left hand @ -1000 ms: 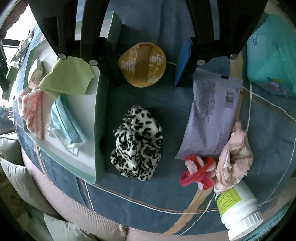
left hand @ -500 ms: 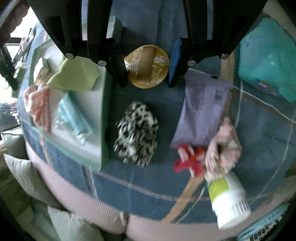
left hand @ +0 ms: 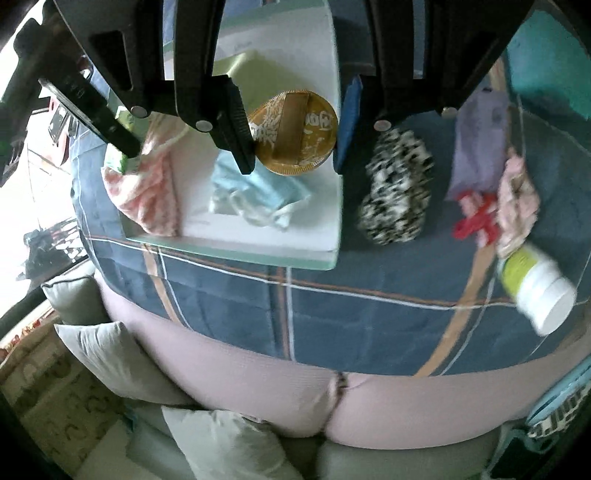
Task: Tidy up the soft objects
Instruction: 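Lower the sponge and tissue pack into the tray and open both grippers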
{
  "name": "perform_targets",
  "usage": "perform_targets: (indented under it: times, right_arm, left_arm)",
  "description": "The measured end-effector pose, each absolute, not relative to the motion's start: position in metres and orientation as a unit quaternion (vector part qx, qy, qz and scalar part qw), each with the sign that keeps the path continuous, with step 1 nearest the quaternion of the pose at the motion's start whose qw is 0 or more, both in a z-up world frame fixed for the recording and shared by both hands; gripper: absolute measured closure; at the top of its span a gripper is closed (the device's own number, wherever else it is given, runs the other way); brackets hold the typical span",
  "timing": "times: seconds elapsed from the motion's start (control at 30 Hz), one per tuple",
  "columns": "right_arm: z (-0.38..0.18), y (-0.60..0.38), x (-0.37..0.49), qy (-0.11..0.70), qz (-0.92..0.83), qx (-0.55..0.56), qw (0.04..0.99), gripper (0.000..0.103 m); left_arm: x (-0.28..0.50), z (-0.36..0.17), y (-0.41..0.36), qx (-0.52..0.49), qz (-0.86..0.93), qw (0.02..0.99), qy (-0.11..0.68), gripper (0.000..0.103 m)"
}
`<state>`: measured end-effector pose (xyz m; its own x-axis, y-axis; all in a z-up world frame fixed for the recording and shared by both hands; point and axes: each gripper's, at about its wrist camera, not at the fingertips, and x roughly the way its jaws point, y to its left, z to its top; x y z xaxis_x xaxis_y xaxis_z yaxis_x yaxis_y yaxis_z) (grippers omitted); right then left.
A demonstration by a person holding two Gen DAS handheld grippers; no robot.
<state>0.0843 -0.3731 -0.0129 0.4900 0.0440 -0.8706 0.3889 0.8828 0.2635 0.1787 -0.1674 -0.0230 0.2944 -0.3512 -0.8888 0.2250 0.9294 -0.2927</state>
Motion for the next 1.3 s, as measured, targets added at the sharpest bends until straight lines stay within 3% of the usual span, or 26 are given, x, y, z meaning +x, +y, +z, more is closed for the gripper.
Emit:
perform_targets:
  times: [0.73,0.8,0.9,1.13,1.3]
  right_arm:
    - [-0.045,-0.354,0.116,0.530,-0.101,0.178,0.823,0.051]
    - [-0.044,-0.353,0.116,0.531,-0.102,0.176,0.823,0.051]
    - [-0.042,-0.353,0.115,0.530,-0.103,0.174,0.823,0.051]
    - [-0.032,-0.353,0.112,0.519,-0.104,0.171,0.831,0.050]
    - [-0.023,-0.352,0.109,0.509,-0.101,0.167,0.838,0.044]
  left_arm:
    - [0.193,-0.061,-0.189,-0.034,-0.177,0.788,0.589,0.055]
    - [0.193,-0.061,-0.188,-0.035,-0.178,0.788,0.588,0.054]
    - [0.191,-0.058,-0.188,-0.039,-0.178,0.790,0.586,0.042]
    - [0.185,-0.046,-0.188,-0.040,-0.188,0.796,0.574,0.040]
    - [0.183,-0.037,-0.182,-0.041,-0.183,0.805,0.563,0.035]
